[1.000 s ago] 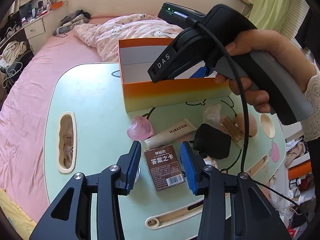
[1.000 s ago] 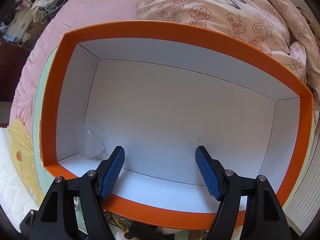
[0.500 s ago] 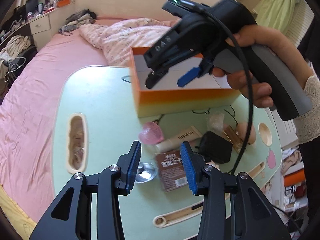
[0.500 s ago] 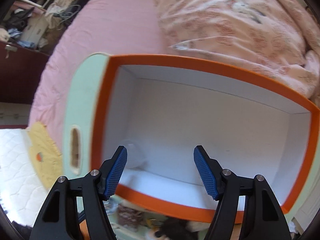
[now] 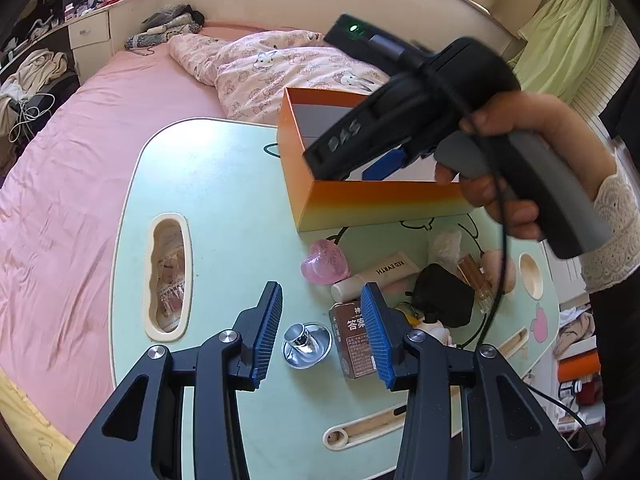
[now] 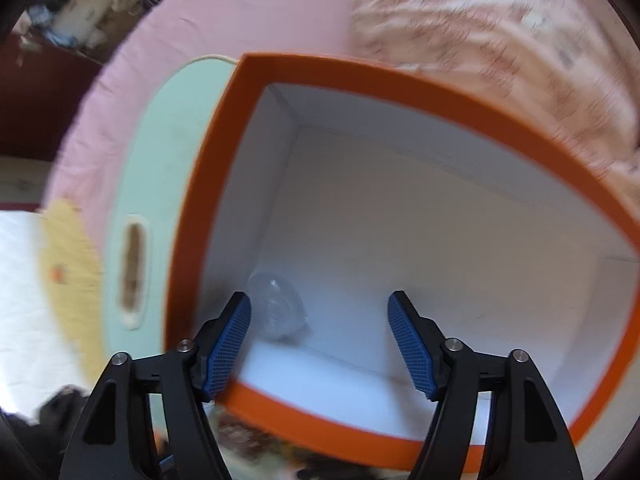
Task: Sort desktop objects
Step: 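Grasp the clear plastic bag inside the orange box with the right tool, then lift the plastic bag out and set it on the table with the right tool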
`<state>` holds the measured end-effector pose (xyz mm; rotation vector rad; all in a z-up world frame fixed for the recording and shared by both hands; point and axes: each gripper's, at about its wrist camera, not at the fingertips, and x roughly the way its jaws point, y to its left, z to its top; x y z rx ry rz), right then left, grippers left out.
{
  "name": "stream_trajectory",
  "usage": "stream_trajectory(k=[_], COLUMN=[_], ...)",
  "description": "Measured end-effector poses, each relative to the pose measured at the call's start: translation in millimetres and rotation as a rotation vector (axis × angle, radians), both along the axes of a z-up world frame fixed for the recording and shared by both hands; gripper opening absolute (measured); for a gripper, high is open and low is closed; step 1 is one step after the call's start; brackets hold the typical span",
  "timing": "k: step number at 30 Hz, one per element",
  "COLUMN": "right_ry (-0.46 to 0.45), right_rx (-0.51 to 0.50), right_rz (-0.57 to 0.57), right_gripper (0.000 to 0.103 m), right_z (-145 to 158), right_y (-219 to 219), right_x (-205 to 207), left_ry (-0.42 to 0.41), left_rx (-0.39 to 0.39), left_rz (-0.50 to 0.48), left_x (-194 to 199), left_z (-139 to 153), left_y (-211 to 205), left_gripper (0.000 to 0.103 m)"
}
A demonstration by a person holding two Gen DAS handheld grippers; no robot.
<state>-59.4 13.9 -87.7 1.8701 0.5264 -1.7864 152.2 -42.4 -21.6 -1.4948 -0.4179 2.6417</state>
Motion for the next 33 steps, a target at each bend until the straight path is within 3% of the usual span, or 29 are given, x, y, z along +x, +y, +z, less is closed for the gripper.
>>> stream_trajectory(k=[6, 13, 20, 25, 29, 33], right_ry=[0.053, 0.064, 0.101, 0.144, 0.211, 0.227], right_rx=[0.048, 0.079, 0.033, -0.065, -0.145, -0.205], right_rz=[-0.038, -0.014, -0.03, -0.084, -0.099, -0.098], right_gripper=[0.074, 0.037, 0.036, 0.036, 0.036, 0.036], right_z=[6.8, 5.8, 13.1, 41.9, 77.2, 88.1], right_y=[11.2, 15.9, 24.5, 51.5, 77.6, 109.9], right_x=[-8.3, -7.3, -6.4, -5.1, 18.1, 58.9], left_ry=[0.009, 0.002, 0.003, -0.001, -0.013, -0.027], left_rx=[-0.01, -0.01, -0.007, -0.006, -0.006, -0.003], left_rz=[-0.005, -0.001, -0.005, -0.001, -0.006, -0.004], left_x=[1.6, 0.5, 1.7, 1.2, 1.3, 2.3], left_z=[4.6, 3.8, 5.5, 5.0, 1.1, -4.8], left_y=[0.7, 1.0, 1.7, -0.4, -1.0, -0.4], left_gripper=[0.043, 0.043, 0.043, 0.043, 0.043, 0.043])
